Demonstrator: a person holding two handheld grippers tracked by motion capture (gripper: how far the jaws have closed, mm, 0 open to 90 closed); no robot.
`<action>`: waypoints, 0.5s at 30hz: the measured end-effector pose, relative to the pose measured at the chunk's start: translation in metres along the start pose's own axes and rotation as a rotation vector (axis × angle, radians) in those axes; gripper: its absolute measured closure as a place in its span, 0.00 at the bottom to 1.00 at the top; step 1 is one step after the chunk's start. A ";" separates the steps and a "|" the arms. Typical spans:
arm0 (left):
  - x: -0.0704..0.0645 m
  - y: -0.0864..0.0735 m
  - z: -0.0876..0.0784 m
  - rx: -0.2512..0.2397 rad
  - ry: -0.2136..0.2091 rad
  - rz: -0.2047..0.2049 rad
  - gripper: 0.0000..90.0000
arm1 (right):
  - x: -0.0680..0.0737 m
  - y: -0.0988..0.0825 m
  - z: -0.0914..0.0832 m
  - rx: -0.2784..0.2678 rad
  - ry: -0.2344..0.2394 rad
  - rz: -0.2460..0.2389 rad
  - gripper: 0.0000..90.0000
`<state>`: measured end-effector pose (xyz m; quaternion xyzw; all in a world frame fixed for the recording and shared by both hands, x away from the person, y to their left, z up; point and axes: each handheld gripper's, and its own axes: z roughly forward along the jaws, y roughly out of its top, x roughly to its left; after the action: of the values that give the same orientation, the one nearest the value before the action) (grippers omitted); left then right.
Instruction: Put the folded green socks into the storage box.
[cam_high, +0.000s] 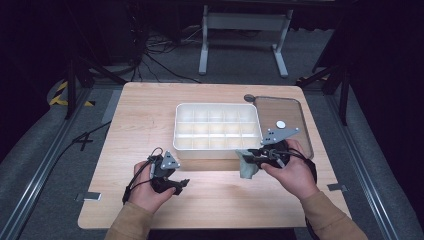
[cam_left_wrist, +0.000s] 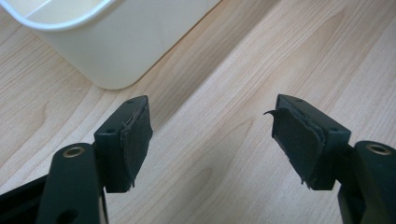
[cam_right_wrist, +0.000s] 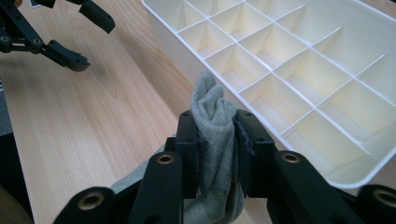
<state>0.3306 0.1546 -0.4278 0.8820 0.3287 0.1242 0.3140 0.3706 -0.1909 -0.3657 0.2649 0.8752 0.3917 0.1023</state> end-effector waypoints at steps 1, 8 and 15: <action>0.000 0.000 0.000 -0.001 -0.001 -0.001 0.32 | -0.002 0.001 -0.001 0.004 -0.006 -0.002 0.81; 0.001 0.000 -0.001 -0.005 -0.006 -0.007 0.32 | -0.013 0.012 -0.004 0.017 -0.007 -0.060 0.81; 0.002 -0.002 -0.003 -0.005 -0.003 -0.012 0.32 | -0.024 0.024 -0.007 0.019 -0.011 -0.068 0.81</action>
<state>0.3294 0.1582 -0.4266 0.8795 0.3330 0.1218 0.3175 0.3969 -0.1947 -0.3438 0.2382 0.8867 0.3784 0.1180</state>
